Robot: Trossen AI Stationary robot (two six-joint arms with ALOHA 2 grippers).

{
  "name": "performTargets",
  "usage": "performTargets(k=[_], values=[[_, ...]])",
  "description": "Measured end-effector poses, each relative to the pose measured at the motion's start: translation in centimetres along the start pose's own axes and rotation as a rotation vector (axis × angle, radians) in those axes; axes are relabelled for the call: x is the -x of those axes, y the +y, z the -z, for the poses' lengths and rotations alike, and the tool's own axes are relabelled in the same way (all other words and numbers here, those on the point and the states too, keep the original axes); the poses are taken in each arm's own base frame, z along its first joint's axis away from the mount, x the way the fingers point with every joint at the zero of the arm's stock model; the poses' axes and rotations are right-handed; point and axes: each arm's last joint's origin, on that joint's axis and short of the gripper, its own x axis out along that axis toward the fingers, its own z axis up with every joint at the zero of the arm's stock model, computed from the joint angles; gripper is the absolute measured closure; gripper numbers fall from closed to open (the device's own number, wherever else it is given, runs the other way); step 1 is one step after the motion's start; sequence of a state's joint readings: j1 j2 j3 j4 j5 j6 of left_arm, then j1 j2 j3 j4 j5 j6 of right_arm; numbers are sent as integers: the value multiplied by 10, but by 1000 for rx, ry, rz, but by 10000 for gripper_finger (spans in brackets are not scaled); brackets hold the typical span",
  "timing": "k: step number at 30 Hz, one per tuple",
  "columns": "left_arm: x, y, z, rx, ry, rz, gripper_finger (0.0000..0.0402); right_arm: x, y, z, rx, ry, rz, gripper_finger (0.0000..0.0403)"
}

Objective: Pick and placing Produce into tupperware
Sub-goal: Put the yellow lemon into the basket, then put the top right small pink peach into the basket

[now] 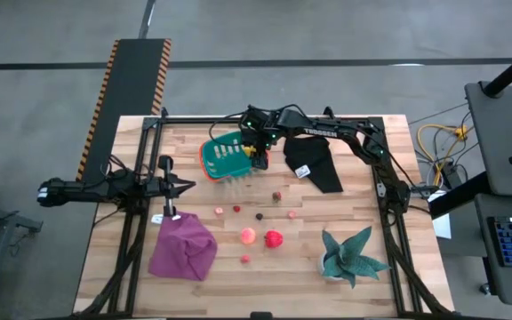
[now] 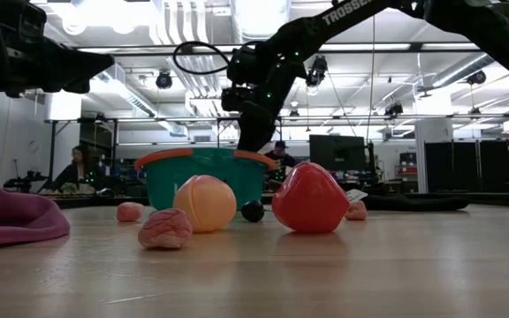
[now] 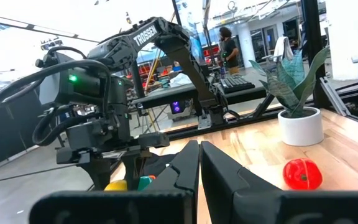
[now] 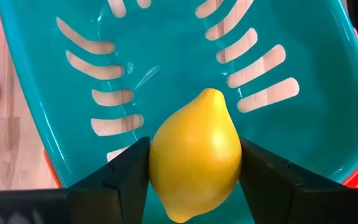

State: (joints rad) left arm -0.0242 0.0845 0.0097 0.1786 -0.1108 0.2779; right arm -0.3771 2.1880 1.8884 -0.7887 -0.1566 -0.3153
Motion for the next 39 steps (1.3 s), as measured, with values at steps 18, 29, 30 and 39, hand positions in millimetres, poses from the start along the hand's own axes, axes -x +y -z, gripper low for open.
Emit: performTargets(k=[18,29,30,39], values=[[0,0,0,0,-1,0,400,1,1,2,-31,23,-7,143],[0,0,0,0,-1,0,400,53,13,-37,-14,-72,-1,147],[0,0,0,0,0,0,400,61,17,-42,-5,-84,-2,148],[0,0,0,-3,-1,0,400,145,66,-68,106,-256,-7,154]])
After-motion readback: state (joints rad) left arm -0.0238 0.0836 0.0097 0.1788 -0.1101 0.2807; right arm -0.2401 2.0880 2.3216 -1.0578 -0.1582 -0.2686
